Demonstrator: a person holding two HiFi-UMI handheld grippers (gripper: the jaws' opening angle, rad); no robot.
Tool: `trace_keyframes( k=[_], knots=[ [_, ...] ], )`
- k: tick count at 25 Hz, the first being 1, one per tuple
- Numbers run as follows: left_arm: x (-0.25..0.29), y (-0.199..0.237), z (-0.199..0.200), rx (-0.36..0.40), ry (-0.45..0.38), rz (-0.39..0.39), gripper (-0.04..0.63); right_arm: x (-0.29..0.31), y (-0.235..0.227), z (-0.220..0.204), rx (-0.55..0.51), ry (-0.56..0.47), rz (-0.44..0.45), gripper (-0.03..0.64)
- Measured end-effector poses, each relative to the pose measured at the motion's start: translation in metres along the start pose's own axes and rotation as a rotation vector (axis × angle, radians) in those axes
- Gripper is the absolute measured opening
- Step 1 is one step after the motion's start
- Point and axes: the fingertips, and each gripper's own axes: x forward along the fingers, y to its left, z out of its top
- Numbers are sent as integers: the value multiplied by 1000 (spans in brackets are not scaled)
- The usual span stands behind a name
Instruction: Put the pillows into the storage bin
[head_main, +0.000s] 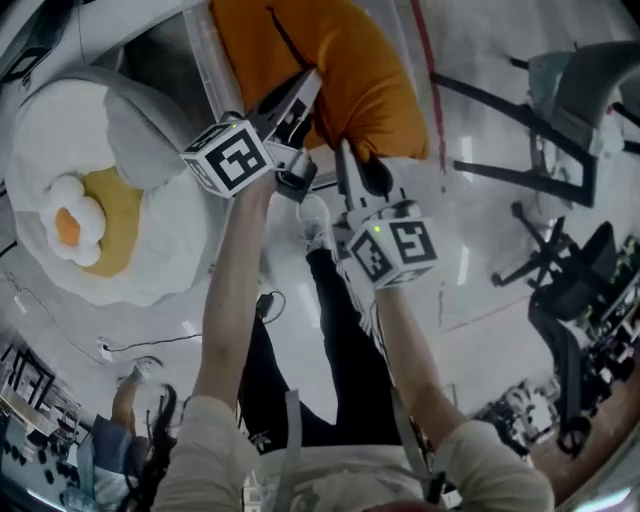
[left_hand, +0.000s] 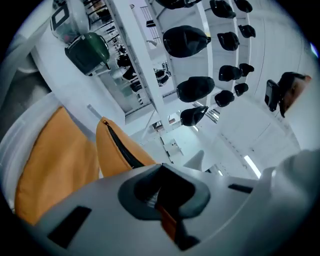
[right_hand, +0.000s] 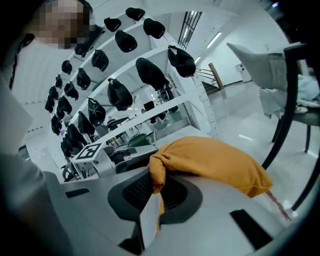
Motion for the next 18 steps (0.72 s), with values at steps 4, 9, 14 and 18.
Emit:
trace_keyframes(
  k=[4,9,14,18],
  knots=[
    [17,14,-4,53,34,55,8,9,-27,-4,173,-7,-25,28],
    [5,73,-15,137,100,355,12,35,-63,-84,471,275,-91,327],
    [-31,91,-31,75,135,374,92,26,-75,-100,437,283,-156,327],
    [-67,103,-23,25,64,422,97,31,-59,-98,371,293,-131,327]
  ],
)
